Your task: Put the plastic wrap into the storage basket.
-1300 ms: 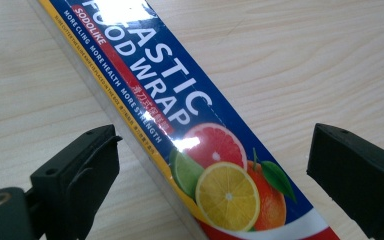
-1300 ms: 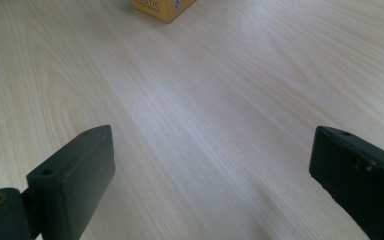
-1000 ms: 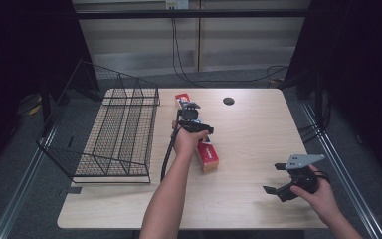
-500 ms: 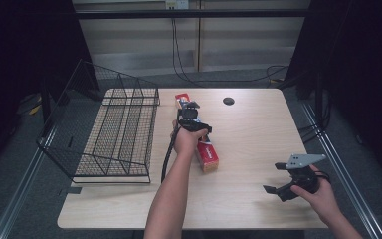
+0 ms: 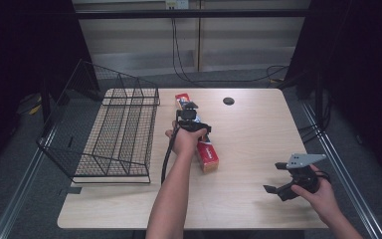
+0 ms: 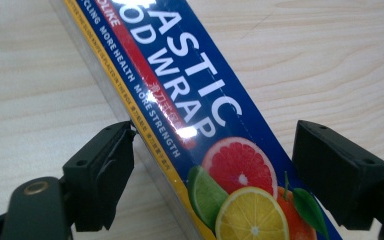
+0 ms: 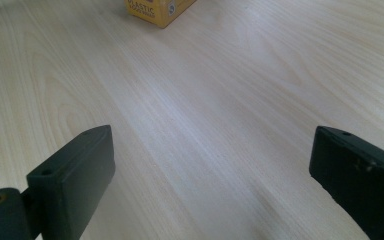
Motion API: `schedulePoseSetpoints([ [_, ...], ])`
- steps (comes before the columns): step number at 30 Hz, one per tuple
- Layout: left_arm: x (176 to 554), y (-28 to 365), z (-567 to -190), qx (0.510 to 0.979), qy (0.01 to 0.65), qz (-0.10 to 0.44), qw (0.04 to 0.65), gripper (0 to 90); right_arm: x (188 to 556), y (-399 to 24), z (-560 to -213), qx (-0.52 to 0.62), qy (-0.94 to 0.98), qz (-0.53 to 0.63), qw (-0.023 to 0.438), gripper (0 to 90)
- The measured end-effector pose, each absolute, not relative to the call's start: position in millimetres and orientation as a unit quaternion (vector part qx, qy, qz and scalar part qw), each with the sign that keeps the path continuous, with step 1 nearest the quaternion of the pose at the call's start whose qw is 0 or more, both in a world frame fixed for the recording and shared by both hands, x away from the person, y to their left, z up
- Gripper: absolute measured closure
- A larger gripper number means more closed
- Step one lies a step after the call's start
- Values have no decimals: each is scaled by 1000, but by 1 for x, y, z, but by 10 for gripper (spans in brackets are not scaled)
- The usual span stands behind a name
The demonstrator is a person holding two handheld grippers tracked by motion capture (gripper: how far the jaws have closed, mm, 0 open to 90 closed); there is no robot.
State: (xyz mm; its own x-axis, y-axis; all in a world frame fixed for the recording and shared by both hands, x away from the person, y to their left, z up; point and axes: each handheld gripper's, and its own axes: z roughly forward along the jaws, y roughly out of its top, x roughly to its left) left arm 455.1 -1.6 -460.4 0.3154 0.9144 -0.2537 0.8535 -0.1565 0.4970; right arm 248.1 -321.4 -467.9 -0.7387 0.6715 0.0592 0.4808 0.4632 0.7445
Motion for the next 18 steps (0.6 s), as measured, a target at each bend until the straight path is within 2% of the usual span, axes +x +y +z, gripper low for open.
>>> schedulePoseSetpoints([
  [6, 453, -2, -458, 746, 605, 36, 277, 226, 248, -321, -468, 341, 846, 390, 122, 46],
  [10, 452, -2, -451, 744, 618, 21, 253, 302, 248, -322, -468, 341, 847, 390, 120, 46],
  [18, 446, 0, -439, 782, 593, 8, 192, 414, 247, -320, -467, 343, 847, 389, 121, 46],
])
